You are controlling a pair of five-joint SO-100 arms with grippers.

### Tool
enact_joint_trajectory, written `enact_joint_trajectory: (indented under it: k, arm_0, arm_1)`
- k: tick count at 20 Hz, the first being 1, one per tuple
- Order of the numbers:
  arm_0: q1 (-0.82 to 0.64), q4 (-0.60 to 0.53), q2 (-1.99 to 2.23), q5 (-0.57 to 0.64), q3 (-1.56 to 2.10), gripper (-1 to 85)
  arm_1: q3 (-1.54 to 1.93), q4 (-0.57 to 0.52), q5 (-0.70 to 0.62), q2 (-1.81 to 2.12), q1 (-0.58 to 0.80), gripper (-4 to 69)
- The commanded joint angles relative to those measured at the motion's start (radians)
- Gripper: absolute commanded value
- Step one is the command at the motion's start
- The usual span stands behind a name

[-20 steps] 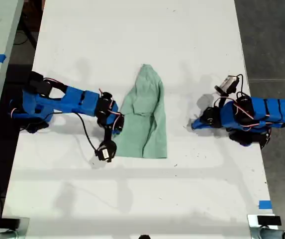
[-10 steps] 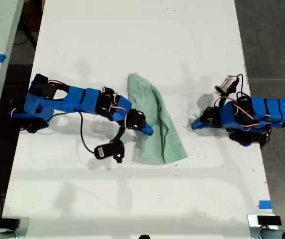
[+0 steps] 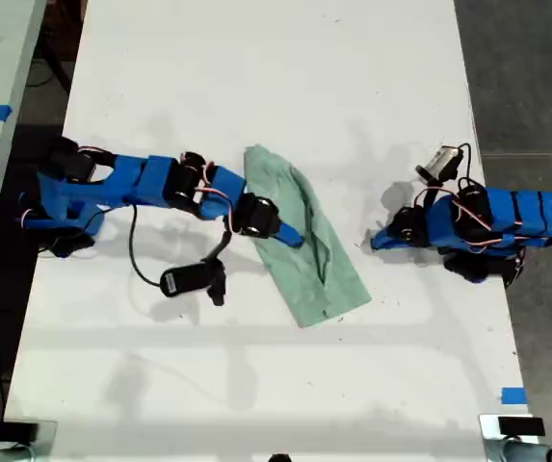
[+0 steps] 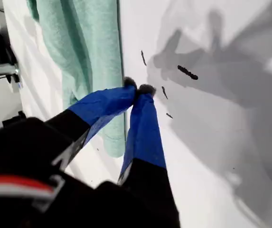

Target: Fold t shirt

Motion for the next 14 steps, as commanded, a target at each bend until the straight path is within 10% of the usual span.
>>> enact_joint_trajectory:
  k: [1,9,14]
  arm_0:
    - [-0.041,0.071,0.357,0.009,0.115,-0.2]
    - [-0.173,-0.287,1.749,-0.133,1.69,-0.2]
    - [-0.278,-0.153,2.171,-0.089,2.201,-0.2]
  arm_1:
    - [0.049,0.005,-0.008,0.012,-0.012,1.9]
    - [0.049,0.005,0.0,0.012,-0.006,1.9]
    - [0.051,0.005,0.003,0.012,-0.005,1.9]
